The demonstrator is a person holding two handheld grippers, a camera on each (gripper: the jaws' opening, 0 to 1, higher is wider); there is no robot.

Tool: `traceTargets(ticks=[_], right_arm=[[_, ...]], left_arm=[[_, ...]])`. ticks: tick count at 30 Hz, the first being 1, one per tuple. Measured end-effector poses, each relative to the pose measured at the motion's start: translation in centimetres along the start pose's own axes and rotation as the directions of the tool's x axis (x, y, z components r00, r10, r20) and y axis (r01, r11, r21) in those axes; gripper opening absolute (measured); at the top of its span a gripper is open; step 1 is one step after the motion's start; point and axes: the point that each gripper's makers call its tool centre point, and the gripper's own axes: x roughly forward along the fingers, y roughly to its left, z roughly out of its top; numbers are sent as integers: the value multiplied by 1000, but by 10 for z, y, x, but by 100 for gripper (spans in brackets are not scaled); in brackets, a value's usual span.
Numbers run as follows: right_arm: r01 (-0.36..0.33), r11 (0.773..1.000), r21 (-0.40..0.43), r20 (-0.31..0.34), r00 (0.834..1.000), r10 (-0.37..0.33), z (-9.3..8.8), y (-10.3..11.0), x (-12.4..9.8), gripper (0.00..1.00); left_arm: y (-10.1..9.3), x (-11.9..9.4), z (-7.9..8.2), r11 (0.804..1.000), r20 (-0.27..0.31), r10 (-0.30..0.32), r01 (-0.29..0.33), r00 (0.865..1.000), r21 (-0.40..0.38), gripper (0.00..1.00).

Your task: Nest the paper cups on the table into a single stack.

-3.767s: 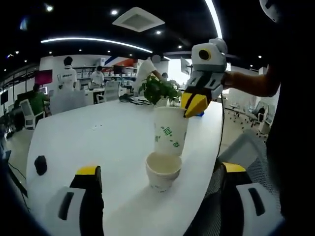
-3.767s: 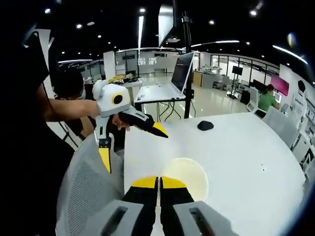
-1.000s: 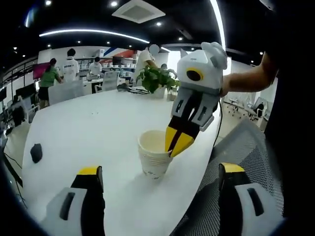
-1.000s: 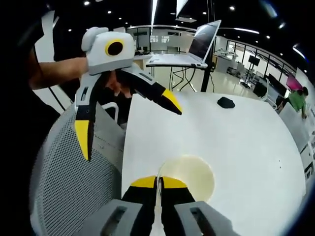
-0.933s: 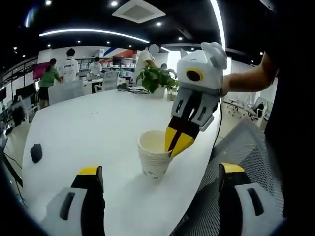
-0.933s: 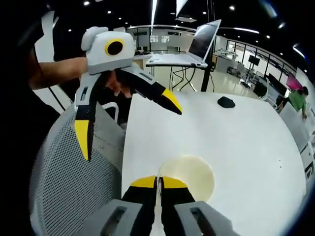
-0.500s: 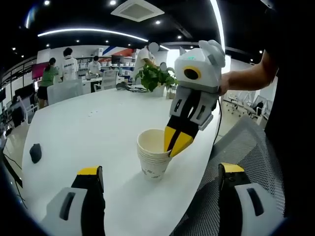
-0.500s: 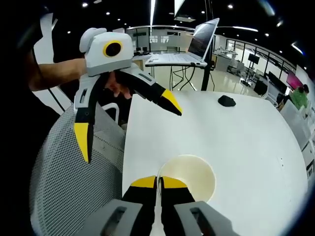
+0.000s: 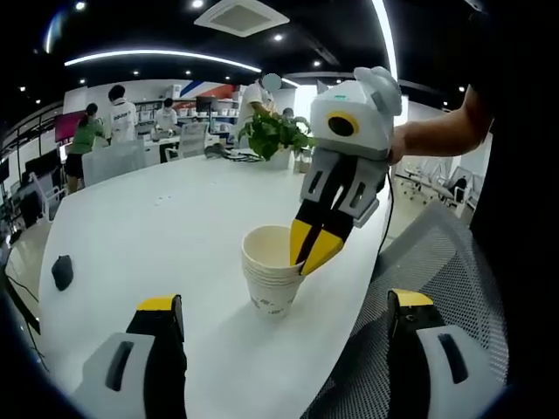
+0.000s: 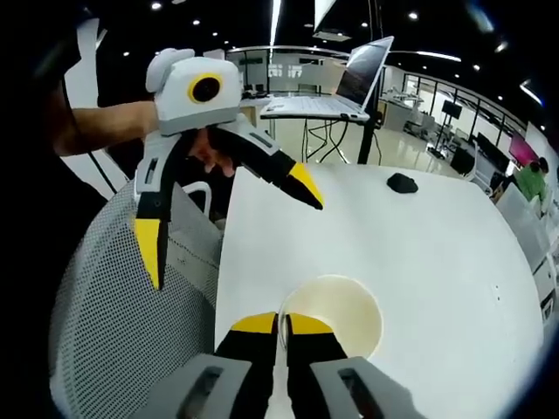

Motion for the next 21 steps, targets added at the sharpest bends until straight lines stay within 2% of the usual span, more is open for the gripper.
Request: traceTargets(ticks=[7,17,21], right_arm=[[10,1000,16,34,999,-10,5,-1,-8,7],[77,996,48,116,990,-82,15,-8,-26,16],[116,992,53,151,981,-123,16,-13,-31,24]], left_arm=[[1,1,-1,1000,2,-1,1,1000,2,95],[3,13,-4,999,1,-26,26,1000,38,91],[2,19,-5,998,3,-39,39,999,42,90]])
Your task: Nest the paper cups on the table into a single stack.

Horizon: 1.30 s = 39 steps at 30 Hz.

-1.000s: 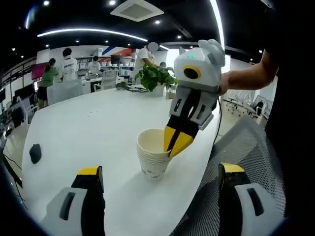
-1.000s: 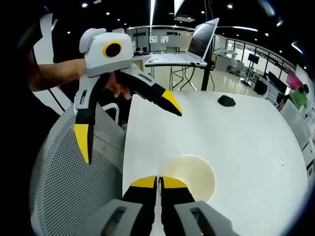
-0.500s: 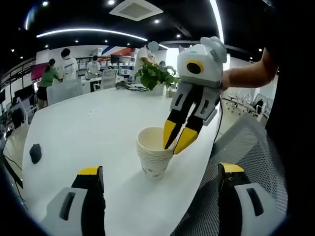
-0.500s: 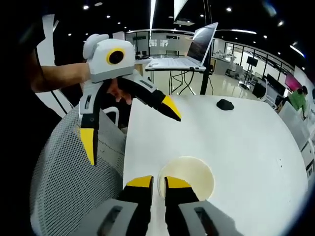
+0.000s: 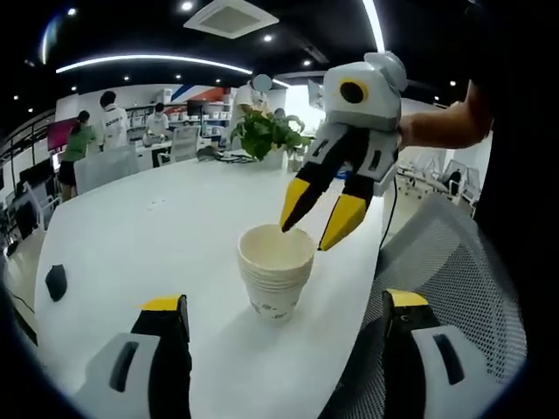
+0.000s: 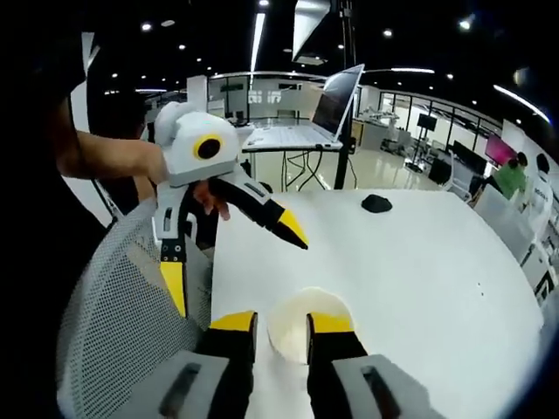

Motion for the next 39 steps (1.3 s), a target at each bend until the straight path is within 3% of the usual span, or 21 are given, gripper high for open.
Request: traceTargets(ticks=[5,11,27,39], right_arm=[[41,999,15,19,999,-41,-3,-7,-2,36],[87,996,24,42,995,-88,-6,-14,-3,42],[174,981,83,75,981,-180,-14,-26,2,48],[185,974,129,79,977,-196,-21,-23,15,52]], left_arm=[[-4,10,-6,999,-28,-39,39,999,9,88],[-3,21,-11,998,-40,-62,63,997,19,84],[3,50,-22,992,-60,-94,99,994,79,67],[11,67,-33,989,-86,-101,109,991,95,59]])
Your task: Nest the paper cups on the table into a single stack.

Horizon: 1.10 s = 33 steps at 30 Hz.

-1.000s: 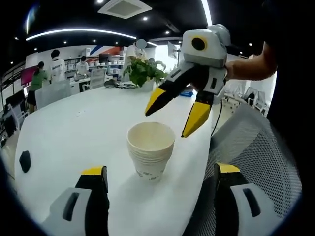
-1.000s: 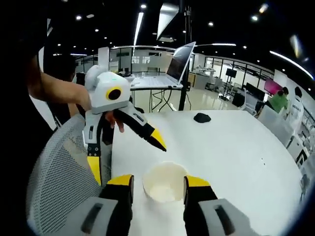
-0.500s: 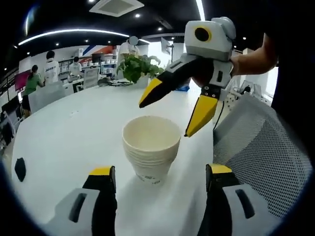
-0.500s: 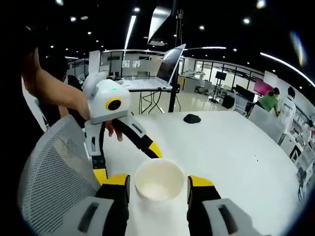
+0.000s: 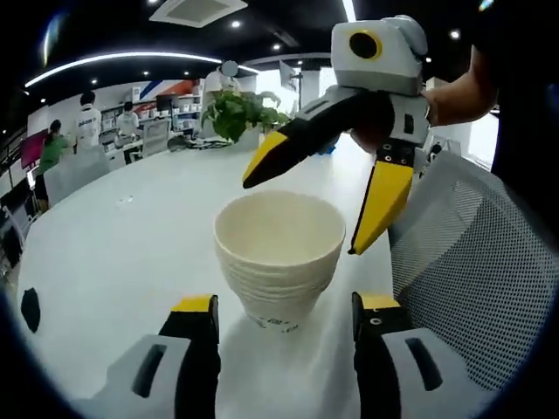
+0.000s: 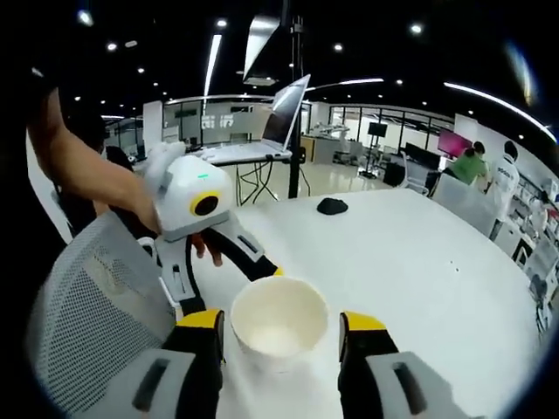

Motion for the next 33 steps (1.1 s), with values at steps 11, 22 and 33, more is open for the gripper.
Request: traceTargets(ticks=[11,22,33], right_arm=[[14,1000,17,-13,1000,-14,-5,0,11,49],[8,999,46,-23,1000,-7,-7,-1,11,46],[5,998,61,-14,1000,-4,-2,-6,10,45]], left_arm=[[2,11,0,1000,-2,-8,8,1000,0,49],[3,15,3,1000,-2,-5,5,1000,14,41],[6,14,8,999,-4,-2,2,1000,39,40]])
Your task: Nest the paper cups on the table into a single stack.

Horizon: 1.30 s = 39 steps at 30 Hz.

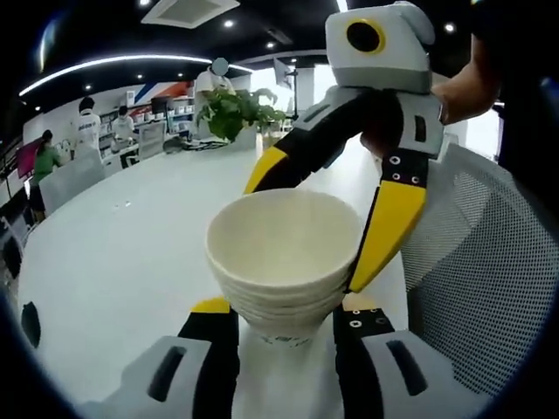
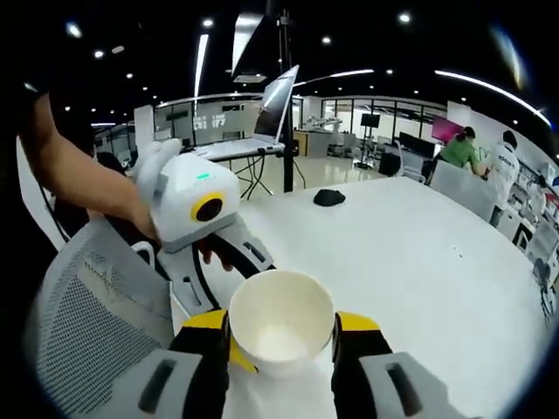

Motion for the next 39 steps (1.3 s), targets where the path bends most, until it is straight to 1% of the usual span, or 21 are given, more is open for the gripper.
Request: traceTargets(ticks=[10,23,27,28,29,32,34,39], right_arm=[[5,1000,10,16,1000,-6,10,-22,2,45],[26,1000,-14,22,999,-26,29,-55,11,45],[38,999,-31,15,999,-38,33,-68,15,45],[43,999,-33,13,999,-43,35,-76,18,45],[44,998,-32,13,999,-44,36,-80,20,45],[47,998,-32,13,999,-47,38,-87,23,45],[48,998,-32,13,999,-48,38,-92,26,45],[51,998,-23,21,998,-50,41,-100,33,45]], left_arm=[[17,4,11,1000,13,3,-3,1000,7,40],[53,15,31,1000,23,12,-13,1000,25,40],[65,21,37,999,18,17,-17,1000,34,40],[71,23,40,999,16,22,-23,1000,41,40],[73,24,41,999,16,22,-23,1000,41,40],[85,29,42,999,18,24,-25,1000,35,40],[88,31,43,999,17,25,-26,1000,31,40],[101,36,39,999,5,35,-35,999,17,40]])
